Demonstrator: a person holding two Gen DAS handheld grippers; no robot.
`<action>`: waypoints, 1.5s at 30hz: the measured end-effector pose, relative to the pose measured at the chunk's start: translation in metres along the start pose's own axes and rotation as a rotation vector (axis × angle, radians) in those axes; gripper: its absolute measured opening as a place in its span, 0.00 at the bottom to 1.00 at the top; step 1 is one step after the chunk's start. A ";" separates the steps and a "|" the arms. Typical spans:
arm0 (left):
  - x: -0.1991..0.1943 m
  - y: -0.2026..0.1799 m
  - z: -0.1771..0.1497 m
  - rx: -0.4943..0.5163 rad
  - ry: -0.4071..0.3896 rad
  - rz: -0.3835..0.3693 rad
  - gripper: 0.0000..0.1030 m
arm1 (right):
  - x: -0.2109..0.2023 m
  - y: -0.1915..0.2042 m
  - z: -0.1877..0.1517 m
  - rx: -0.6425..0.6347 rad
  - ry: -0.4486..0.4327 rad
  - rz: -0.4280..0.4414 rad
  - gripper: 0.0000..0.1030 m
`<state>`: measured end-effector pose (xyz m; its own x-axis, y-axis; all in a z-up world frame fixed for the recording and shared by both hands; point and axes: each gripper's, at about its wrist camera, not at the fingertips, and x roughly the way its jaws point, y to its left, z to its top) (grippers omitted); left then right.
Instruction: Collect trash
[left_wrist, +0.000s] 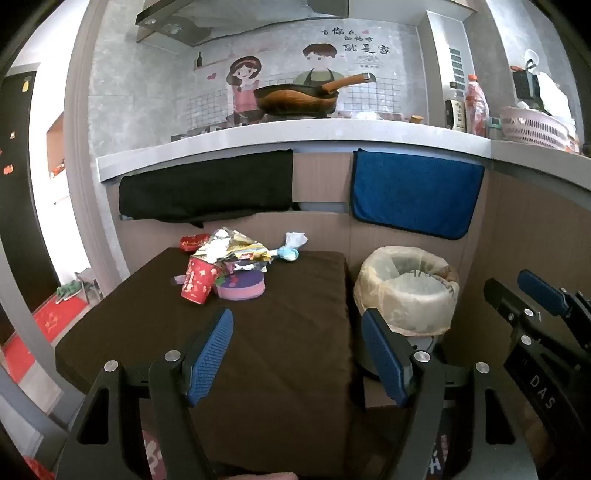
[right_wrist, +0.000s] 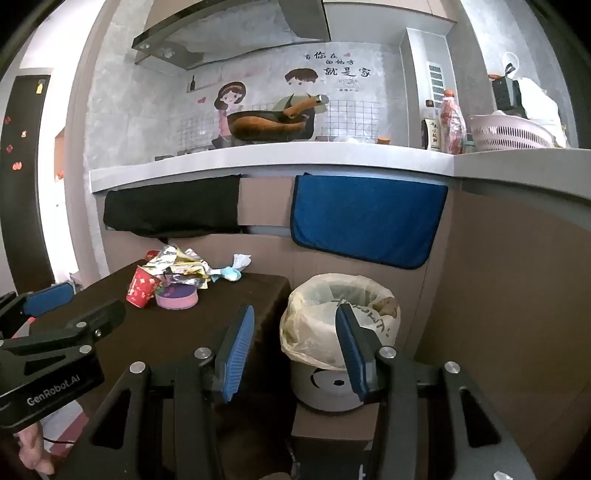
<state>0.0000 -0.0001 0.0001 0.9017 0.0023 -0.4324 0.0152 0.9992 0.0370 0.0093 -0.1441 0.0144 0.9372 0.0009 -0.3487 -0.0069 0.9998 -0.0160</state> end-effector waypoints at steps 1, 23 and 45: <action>0.000 0.000 0.000 -0.002 -0.001 0.000 0.70 | 0.000 0.000 0.000 0.006 0.006 0.005 0.42; 0.000 0.000 0.000 -0.001 0.005 0.002 0.70 | 0.004 -0.003 -0.001 0.010 0.011 0.011 0.42; -0.001 0.001 -0.005 -0.003 0.007 0.002 0.70 | 0.004 -0.005 -0.003 0.012 0.014 0.012 0.42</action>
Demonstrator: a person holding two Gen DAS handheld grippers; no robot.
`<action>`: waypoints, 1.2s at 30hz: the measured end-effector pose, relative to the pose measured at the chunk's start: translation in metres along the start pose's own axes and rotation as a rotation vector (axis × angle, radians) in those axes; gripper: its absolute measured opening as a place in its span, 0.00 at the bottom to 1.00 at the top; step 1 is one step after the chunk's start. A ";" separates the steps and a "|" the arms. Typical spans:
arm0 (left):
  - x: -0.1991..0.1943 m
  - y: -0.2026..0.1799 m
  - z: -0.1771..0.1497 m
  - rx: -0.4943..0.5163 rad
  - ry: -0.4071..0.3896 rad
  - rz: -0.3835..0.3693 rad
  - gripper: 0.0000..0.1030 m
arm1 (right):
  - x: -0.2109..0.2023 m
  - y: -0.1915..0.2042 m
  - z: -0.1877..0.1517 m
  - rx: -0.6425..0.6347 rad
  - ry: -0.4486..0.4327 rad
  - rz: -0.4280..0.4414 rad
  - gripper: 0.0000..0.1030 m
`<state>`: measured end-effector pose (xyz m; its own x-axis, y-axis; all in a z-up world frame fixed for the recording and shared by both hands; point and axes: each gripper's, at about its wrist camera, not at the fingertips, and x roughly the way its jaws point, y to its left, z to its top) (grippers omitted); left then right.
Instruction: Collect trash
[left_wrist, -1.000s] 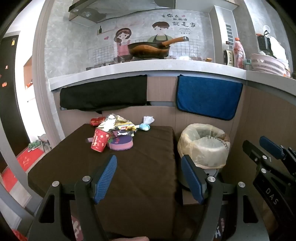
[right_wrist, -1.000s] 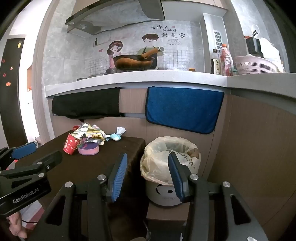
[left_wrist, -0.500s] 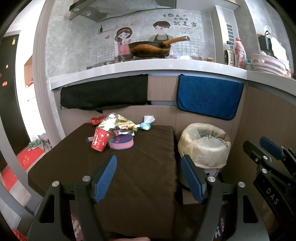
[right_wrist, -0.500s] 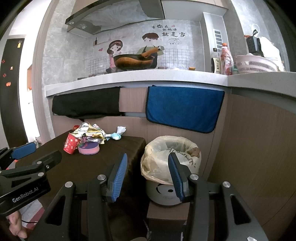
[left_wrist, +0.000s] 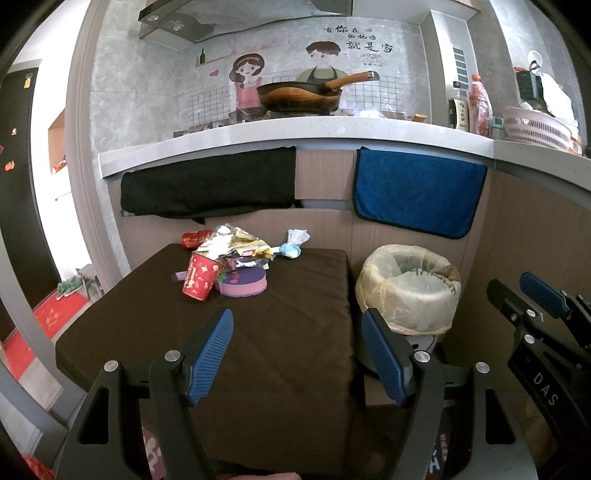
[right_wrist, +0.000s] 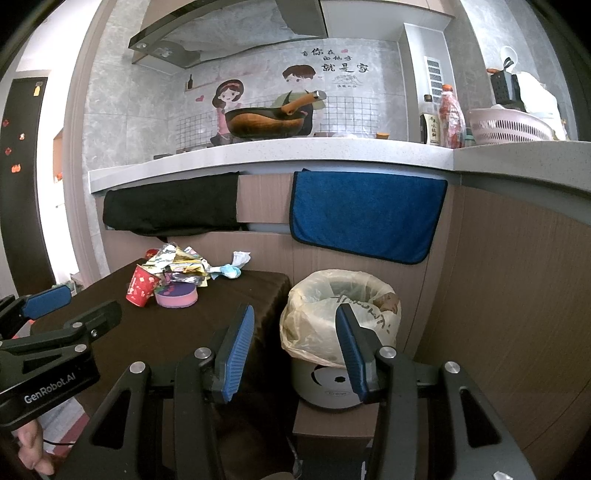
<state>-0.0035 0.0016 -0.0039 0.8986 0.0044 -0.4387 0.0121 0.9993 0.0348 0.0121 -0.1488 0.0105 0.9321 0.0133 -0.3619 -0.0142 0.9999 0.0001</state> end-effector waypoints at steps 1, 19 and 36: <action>0.000 0.000 -0.001 0.000 0.000 0.000 0.70 | 0.000 0.000 0.000 0.000 0.000 -0.001 0.42; 0.004 0.001 0.001 -0.003 0.003 0.001 0.70 | 0.000 -0.001 0.001 0.002 0.002 0.001 0.42; 0.004 0.001 0.001 -0.004 0.003 -0.001 0.70 | 0.002 -0.002 0.000 0.004 0.003 -0.003 0.42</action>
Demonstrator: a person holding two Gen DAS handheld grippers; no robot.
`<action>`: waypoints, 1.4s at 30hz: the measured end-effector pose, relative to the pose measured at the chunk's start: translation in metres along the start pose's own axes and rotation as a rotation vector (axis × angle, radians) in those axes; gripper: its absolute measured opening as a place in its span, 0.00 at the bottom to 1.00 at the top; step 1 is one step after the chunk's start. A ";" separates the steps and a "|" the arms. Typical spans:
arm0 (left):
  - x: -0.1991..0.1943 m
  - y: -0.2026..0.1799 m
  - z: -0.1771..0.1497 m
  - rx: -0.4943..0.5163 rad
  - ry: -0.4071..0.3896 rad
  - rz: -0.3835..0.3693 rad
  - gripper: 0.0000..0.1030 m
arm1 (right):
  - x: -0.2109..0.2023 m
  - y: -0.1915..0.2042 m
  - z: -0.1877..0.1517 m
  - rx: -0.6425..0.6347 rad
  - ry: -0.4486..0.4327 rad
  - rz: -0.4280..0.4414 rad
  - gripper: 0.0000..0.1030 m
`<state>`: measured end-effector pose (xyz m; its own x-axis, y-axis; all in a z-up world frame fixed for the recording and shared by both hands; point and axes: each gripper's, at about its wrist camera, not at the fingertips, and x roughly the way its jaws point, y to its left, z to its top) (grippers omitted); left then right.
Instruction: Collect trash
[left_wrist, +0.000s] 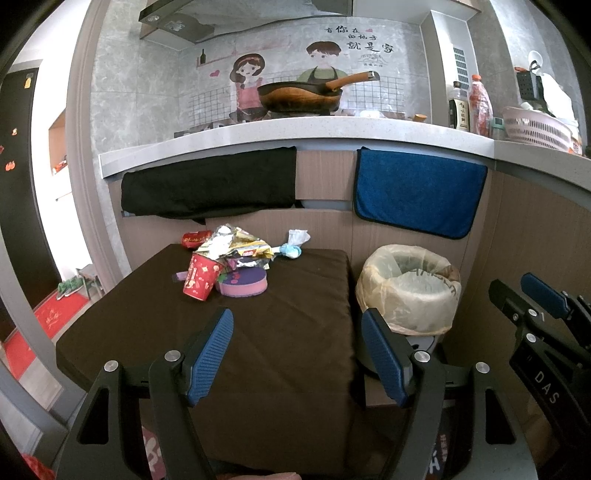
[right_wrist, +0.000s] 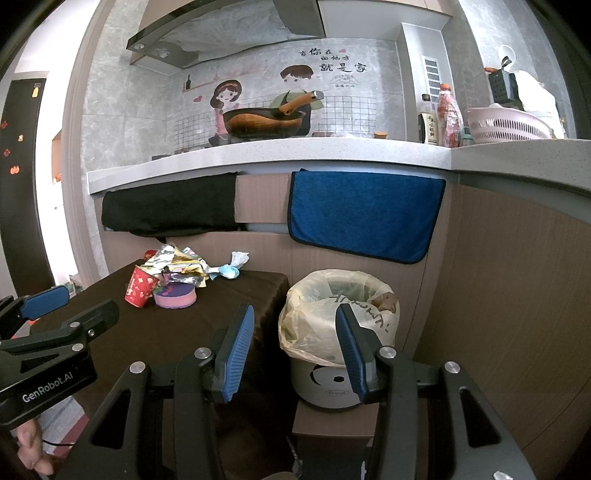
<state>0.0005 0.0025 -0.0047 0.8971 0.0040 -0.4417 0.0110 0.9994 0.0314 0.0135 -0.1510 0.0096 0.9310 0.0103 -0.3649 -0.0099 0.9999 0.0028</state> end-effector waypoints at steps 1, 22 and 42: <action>0.000 0.000 0.000 0.000 0.000 0.000 0.70 | 0.000 0.000 0.000 0.000 0.000 0.000 0.42; 0.027 0.024 0.009 -0.070 0.043 0.014 0.70 | 0.030 -0.001 0.002 -0.002 0.037 0.013 0.42; 0.221 0.216 0.027 -0.243 0.163 -0.139 0.62 | 0.214 0.090 0.027 -0.113 0.222 0.229 0.42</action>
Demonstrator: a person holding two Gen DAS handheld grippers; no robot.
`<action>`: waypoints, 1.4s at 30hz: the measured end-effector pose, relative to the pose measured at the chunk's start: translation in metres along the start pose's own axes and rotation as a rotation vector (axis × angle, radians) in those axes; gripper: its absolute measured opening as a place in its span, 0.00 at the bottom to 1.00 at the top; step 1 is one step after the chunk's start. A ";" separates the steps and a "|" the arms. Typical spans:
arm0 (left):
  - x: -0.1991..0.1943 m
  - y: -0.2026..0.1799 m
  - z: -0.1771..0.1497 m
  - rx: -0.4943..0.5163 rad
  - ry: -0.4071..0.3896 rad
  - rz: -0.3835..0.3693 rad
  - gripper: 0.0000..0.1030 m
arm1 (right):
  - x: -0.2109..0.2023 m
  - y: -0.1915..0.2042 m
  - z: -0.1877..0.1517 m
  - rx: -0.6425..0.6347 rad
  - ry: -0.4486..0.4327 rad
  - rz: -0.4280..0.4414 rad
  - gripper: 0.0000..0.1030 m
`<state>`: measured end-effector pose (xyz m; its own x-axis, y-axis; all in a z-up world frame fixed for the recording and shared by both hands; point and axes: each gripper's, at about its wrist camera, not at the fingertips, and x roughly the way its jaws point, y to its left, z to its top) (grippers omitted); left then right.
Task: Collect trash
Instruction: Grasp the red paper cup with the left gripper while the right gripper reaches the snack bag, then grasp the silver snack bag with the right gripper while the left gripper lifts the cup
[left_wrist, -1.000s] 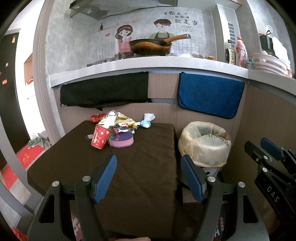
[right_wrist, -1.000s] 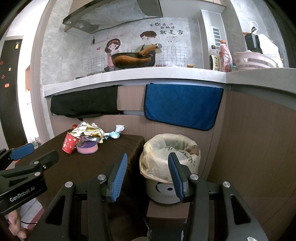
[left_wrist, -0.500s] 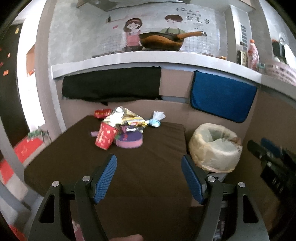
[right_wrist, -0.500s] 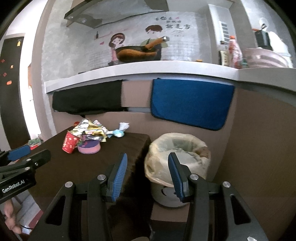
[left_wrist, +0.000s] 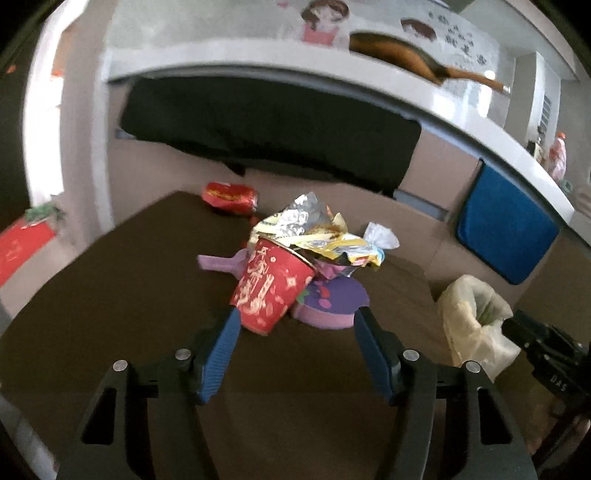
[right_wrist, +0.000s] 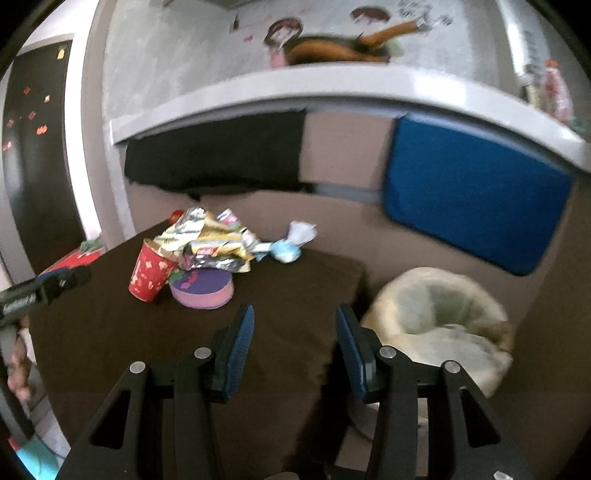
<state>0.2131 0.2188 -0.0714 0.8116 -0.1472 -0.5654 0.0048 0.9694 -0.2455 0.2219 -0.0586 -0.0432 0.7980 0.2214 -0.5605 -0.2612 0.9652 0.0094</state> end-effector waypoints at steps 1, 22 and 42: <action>0.012 0.003 0.004 0.021 0.016 -0.014 0.62 | 0.009 0.003 0.001 0.001 0.013 0.010 0.42; 0.131 0.061 0.031 -0.164 0.250 -0.081 0.64 | 0.094 0.014 -0.001 -0.004 0.186 0.072 0.42; 0.017 0.057 0.018 -0.152 0.051 0.116 0.62 | 0.154 0.096 0.109 -0.226 0.107 0.232 0.41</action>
<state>0.2383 0.2753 -0.0808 0.7711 -0.0499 -0.6347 -0.1783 0.9401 -0.2906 0.3790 0.0829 -0.0383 0.6450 0.4040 -0.6487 -0.5523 0.8331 -0.0303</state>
